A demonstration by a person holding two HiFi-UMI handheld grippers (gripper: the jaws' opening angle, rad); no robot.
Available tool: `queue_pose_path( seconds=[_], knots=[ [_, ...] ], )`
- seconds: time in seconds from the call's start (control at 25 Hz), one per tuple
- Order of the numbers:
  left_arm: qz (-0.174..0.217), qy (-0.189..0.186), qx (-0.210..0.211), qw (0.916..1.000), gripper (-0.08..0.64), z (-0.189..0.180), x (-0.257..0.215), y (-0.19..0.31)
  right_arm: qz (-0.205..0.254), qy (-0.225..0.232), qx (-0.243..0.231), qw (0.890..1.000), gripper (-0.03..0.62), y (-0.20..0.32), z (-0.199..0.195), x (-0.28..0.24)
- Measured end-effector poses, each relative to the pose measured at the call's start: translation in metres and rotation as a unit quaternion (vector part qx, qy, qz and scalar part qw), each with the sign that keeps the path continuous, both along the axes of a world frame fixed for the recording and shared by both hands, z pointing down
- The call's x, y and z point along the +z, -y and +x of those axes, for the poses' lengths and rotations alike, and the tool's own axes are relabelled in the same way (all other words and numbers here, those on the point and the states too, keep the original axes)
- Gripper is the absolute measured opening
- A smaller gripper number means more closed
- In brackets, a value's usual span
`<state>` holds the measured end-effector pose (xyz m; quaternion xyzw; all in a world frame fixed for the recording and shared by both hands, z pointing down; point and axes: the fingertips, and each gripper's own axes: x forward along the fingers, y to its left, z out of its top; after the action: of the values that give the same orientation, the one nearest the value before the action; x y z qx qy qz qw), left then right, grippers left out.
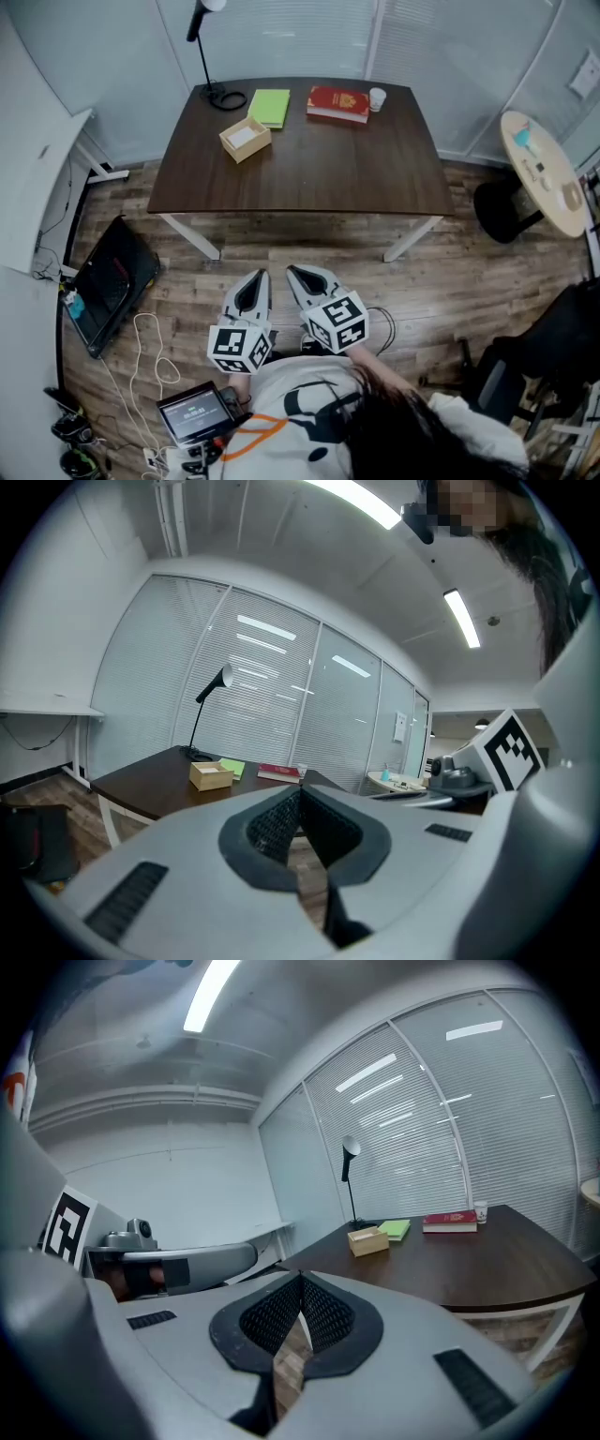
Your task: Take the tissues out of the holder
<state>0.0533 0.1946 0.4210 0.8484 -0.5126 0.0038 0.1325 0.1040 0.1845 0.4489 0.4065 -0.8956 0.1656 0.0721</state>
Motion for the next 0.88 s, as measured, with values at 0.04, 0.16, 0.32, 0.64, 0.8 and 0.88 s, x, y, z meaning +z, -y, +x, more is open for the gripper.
queue_pose_path(
  seconds=[0.04,0.16,0.32,0.64,0.8,0.88],
  knots=[
    [-0.002,0.000,-0.002,1.0000,-0.002,0.002,0.002,0.000,-0.002,0.000,-0.003,1.000,0.011,0.001,0.002,0.002],
    [-0.008,0.005,-0.005,0.9999,-0.002,0.008,0.007,0.001,-0.008,0.003,-0.008,1.000,0.011,0.003,0.007,0.006],
    [-0.011,0.010,-0.011,0.9998,-0.002,0.008,0.009,0.005,-0.012,0.013,-0.015,1.000,0.011,0.009,0.007,0.008],
    [-0.030,0.016,-0.023,0.9992,-0.002,0.005,0.019,0.008,-0.030,0.021,-0.028,0.999,0.011,0.019,0.004,0.018],
    [-0.035,0.022,-0.020,0.9989,-0.002,0.004,0.025,0.015,-0.038,0.021,-0.033,0.999,0.011,0.027,0.000,0.025],
    [-0.036,0.021,-0.019,0.9989,-0.002,0.002,0.026,0.021,-0.039,0.022,-0.034,0.998,0.011,0.032,-0.003,0.025]
  ],
)
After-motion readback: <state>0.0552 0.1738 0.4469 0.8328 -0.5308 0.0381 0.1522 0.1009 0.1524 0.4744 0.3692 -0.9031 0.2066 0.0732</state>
